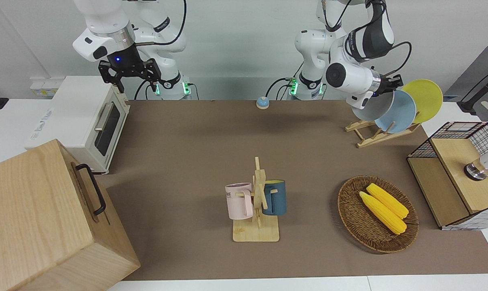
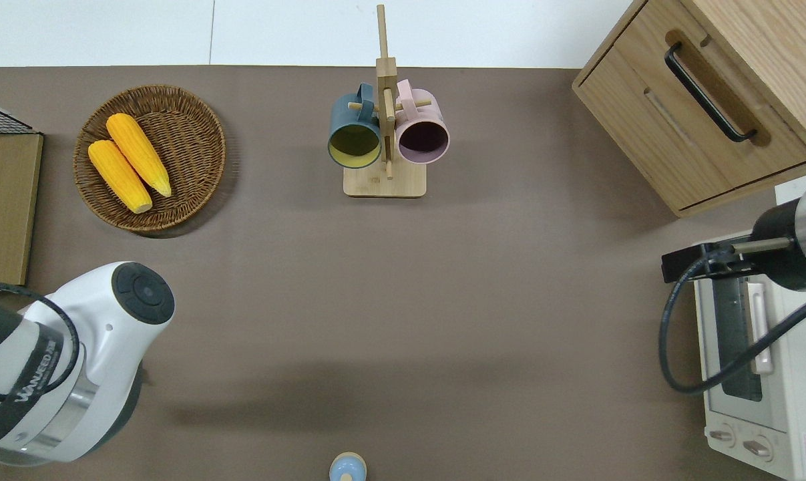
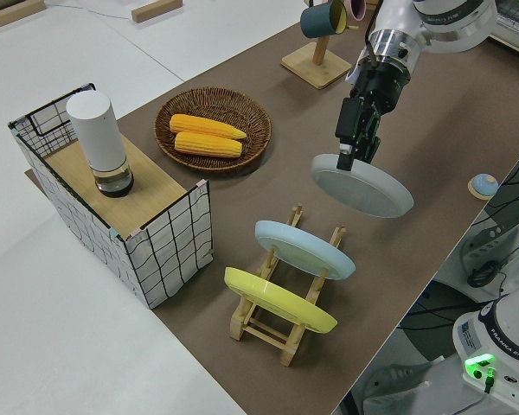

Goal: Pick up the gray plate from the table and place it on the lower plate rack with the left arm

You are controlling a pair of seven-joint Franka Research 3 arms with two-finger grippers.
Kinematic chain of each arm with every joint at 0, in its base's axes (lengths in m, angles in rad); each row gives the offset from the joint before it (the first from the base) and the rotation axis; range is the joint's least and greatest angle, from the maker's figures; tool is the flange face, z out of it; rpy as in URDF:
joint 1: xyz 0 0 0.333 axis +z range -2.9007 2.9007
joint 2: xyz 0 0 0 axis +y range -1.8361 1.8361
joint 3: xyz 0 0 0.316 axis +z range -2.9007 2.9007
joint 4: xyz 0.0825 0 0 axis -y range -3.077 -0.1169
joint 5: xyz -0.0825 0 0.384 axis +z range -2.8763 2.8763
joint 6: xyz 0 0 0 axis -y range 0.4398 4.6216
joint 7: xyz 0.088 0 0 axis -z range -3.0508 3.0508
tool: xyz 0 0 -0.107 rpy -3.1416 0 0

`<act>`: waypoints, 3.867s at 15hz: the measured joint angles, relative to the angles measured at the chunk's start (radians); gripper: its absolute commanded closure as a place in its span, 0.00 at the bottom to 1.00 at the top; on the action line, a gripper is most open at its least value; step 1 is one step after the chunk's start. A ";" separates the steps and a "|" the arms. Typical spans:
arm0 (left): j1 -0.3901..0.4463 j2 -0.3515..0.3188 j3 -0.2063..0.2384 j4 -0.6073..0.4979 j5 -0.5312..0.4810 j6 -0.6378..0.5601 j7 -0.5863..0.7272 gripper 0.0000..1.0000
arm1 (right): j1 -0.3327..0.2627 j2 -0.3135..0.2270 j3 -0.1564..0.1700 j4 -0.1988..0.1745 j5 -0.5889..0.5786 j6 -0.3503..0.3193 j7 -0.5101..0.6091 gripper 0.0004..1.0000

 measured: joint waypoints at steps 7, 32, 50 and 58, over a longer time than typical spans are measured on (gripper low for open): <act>0.000 0.093 -0.038 -0.025 0.058 -0.078 -0.133 1.00 | 0.000 0.000 0.000 0.000 0.000 0.000 0.000 0.01; -0.001 0.268 -0.052 -0.008 0.101 -0.090 -0.344 0.09 | 0.000 0.000 0.000 0.000 0.000 0.000 0.000 0.01; 0.001 0.264 -0.040 0.285 -0.060 -0.080 -0.164 0.00 | 0.000 0.000 0.000 0.000 0.000 0.000 0.000 0.01; 0.002 0.257 -0.022 0.528 -0.357 -0.081 -0.131 0.00 | 0.000 0.000 0.000 0.000 0.000 0.000 0.000 0.01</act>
